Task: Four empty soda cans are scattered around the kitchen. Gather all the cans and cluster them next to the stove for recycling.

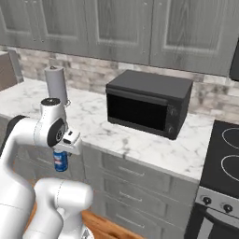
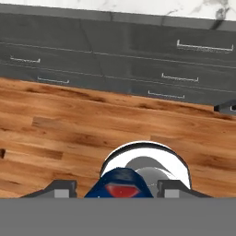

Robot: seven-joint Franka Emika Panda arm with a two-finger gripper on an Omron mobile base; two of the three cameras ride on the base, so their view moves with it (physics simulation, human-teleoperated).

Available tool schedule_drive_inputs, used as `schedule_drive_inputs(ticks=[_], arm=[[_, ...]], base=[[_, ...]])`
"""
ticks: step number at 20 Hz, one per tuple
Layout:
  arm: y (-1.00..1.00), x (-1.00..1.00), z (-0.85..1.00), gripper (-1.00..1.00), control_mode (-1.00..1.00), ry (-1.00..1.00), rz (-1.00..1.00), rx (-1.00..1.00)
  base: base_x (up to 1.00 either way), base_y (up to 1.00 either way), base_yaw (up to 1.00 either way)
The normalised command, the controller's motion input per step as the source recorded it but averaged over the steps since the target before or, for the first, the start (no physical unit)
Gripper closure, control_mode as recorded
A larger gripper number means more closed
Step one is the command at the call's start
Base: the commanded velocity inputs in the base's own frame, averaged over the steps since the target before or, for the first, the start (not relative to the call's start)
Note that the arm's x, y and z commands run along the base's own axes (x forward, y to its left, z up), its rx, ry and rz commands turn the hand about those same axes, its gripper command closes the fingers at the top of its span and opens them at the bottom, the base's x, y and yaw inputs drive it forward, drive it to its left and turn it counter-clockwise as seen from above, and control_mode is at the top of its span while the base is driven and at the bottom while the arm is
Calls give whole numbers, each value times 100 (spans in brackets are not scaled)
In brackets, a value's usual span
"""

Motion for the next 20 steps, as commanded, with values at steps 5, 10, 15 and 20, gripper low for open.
schedule_drive_inputs(ticks=[5,10,15,20], arm=[[0,0,0,100,100,0,0,0],[0,0,0,100,100,0,0,0],[0,0,0,100,100,0,0,0],[0,0,0,100,100,0,0,0]], base=[[-38,-49,-30],[-43,-55,-31],[-44,-54,-31],[-34,-54,-29]])
